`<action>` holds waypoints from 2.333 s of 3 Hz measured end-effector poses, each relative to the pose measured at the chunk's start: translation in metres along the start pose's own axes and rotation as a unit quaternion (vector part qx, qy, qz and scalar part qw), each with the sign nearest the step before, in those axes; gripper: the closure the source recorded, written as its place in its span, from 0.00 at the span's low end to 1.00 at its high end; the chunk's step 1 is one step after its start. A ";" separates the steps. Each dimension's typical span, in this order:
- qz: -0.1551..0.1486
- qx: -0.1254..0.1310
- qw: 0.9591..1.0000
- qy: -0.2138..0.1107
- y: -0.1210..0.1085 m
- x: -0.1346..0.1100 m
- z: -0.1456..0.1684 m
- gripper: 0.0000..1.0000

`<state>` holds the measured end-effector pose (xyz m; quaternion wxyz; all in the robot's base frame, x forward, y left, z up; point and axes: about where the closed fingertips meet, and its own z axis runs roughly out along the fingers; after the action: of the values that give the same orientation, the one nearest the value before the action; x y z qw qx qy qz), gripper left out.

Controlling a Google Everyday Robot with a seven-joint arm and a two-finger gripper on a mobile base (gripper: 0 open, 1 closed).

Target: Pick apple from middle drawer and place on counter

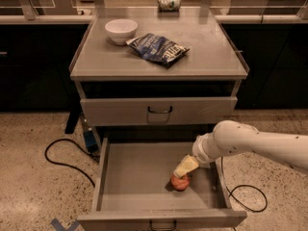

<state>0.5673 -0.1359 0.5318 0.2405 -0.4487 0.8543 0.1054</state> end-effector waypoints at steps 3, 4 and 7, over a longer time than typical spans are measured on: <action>0.038 -0.054 0.997 0.034 0.021 0.039 0.077 0.00; 0.046 -0.068 0.996 0.040 0.030 0.051 0.093 0.00; 0.077 -0.135 0.987 0.045 0.058 0.075 0.150 0.00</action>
Offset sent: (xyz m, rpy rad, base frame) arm -0.0005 0.0027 -0.0766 -0.0138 0.1386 -0.0347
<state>0.5313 -0.0969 0.3622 0.1303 -0.4143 0.8742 0.2173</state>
